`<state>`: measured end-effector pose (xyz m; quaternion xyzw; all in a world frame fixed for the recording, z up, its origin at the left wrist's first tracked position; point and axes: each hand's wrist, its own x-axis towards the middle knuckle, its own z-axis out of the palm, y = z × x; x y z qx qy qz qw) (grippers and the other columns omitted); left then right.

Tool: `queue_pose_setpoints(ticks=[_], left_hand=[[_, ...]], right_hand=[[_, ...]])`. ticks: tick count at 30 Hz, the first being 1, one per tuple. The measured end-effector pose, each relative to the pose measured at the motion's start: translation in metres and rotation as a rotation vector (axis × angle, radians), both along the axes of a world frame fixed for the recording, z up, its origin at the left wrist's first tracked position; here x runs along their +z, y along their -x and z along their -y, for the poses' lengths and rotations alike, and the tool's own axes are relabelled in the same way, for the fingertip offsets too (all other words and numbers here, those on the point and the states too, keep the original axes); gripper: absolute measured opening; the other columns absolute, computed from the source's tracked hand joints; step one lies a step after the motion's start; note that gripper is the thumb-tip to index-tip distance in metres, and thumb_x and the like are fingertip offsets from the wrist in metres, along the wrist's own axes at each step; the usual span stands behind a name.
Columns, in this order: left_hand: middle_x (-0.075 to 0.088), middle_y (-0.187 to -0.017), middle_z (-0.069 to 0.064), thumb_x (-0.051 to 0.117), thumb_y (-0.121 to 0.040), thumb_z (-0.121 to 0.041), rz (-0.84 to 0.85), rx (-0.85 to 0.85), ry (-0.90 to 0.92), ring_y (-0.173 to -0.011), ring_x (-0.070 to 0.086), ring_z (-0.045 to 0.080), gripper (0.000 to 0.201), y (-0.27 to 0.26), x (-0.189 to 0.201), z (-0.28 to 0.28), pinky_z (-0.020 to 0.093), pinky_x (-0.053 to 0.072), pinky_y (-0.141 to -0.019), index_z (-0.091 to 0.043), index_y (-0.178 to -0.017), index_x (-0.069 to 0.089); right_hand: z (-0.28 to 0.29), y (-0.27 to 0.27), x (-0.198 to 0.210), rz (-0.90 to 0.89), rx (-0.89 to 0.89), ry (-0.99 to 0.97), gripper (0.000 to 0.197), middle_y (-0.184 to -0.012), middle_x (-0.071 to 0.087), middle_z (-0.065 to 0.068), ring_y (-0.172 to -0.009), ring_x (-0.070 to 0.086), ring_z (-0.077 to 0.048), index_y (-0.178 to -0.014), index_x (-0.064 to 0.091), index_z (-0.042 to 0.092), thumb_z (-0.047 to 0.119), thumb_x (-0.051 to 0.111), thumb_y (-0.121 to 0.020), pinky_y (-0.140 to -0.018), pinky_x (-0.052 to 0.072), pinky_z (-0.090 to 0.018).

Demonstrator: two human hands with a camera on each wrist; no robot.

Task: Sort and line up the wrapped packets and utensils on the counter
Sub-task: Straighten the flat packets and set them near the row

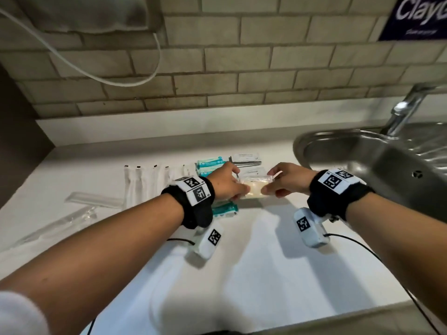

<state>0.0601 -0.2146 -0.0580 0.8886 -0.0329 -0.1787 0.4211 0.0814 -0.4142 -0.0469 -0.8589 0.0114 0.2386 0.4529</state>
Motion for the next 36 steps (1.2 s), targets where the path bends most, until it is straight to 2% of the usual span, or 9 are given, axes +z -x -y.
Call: queue_pose_setpoints(ticks=[5,11,14,19,22,24,28,31,36], left_hand=[[0.073,-0.086,0.006,0.073,-0.081,-0.025,-0.052,0.088,-0.083,-0.068,0.066,0.02,0.052,-0.003,-0.008,0.027,0.04,0.056,-0.081,-0.019,-0.12,0.04],[0.074,-0.091,0.007,0.07,-0.076,-0.023,-0.09,0.156,-0.234,-0.073,0.068,0.021,0.055,-0.008,-0.011,0.046,0.036,0.058,-0.076,-0.016,-0.121,0.04],[0.073,-0.09,0.007,0.069,-0.08,-0.017,-0.131,0.172,-0.219,-0.071,0.07,0.021,0.047,-0.01,-0.011,0.053,0.037,0.06,-0.076,-0.015,-0.117,0.041],[0.073,-0.093,0.006,0.067,-0.082,-0.019,-0.136,0.189,-0.277,-0.068,0.07,0.018,0.043,-0.012,-0.014,0.059,0.031,0.058,-0.07,-0.015,-0.117,0.041],[0.07,-0.101,0.007,0.07,-0.079,-0.025,-0.134,0.163,-0.337,-0.09,0.07,0.024,0.047,-0.014,-0.014,0.061,0.04,0.057,-0.087,-0.015,-0.117,0.043],[0.069,-0.102,0.006,0.069,-0.079,-0.026,-0.131,0.148,-0.359,-0.094,0.067,0.025,0.046,-0.017,-0.013,0.062,0.038,0.056,-0.088,-0.016,-0.116,0.044],[0.069,-0.095,0.004,0.069,-0.082,-0.026,-0.092,0.115,-0.424,-0.083,0.066,0.021,0.031,-0.021,-0.009,0.061,0.031,0.055,-0.076,-0.016,-0.107,0.051],[0.074,-0.091,0.007,0.067,-0.082,-0.024,-0.114,0.094,-0.435,-0.068,0.065,0.021,0.025,-0.022,-0.007,0.062,0.034,0.057,-0.074,-0.015,-0.102,0.056],[0.075,-0.095,0.011,0.068,-0.083,-0.023,-0.127,0.106,-0.391,-0.072,0.068,0.024,0.024,-0.022,-0.006,0.062,0.039,0.058,-0.08,-0.012,-0.101,0.058]], right_hand=[[0.017,-0.011,-0.007,-0.061,0.134,0.109,0.023,-0.073,0.065,-0.008,-0.062,0.06,-0.015,-0.084,0.058,0.011,0.012,0.079,-0.078,-0.074,0.055,-0.024],[0.013,-0.026,-0.017,-0.116,0.221,0.217,0.013,-0.077,0.069,-0.013,-0.073,0.064,-0.022,-0.074,0.069,0.005,0.015,0.078,-0.074,-0.092,0.054,-0.036],[0.011,-0.032,-0.018,-0.133,0.243,0.267,0.012,-0.068,0.07,-0.006,-0.062,0.065,-0.016,-0.07,0.07,0.008,0.019,0.074,-0.075,-0.076,0.057,-0.025],[0.009,-0.035,-0.022,-0.144,0.226,0.282,0.017,-0.052,0.065,-0.002,-0.053,0.062,-0.015,-0.06,0.067,0.01,0.017,0.072,-0.074,-0.064,0.052,-0.022],[0.008,-0.037,-0.022,-0.151,0.238,0.307,0.015,-0.052,0.065,-0.003,-0.056,0.062,-0.017,-0.059,0.067,0.009,0.015,0.073,-0.072,-0.067,0.052,-0.023],[0.007,-0.038,-0.021,-0.137,0.244,0.331,0.016,-0.05,0.064,-0.003,-0.054,0.06,-0.017,-0.057,0.066,0.009,0.014,0.072,-0.071,-0.067,0.052,-0.023],[0.007,-0.041,-0.02,-0.091,0.256,0.383,0.015,-0.048,0.064,0.001,-0.046,0.056,-0.012,-0.057,0.068,0.013,0.017,0.073,-0.07,-0.056,0.047,-0.018],[0.006,-0.043,-0.021,-0.103,0.266,0.378,0.013,-0.051,0.066,0.0,-0.052,0.059,-0.015,-0.059,0.07,0.012,0.019,0.075,-0.069,-0.062,0.051,-0.022],[0.006,-0.045,-0.023,-0.108,0.265,0.369,0.013,-0.056,0.067,-0.002,-0.056,0.059,-0.017,-0.059,0.072,0.012,0.022,0.077,-0.066,-0.066,0.051,-0.025]])
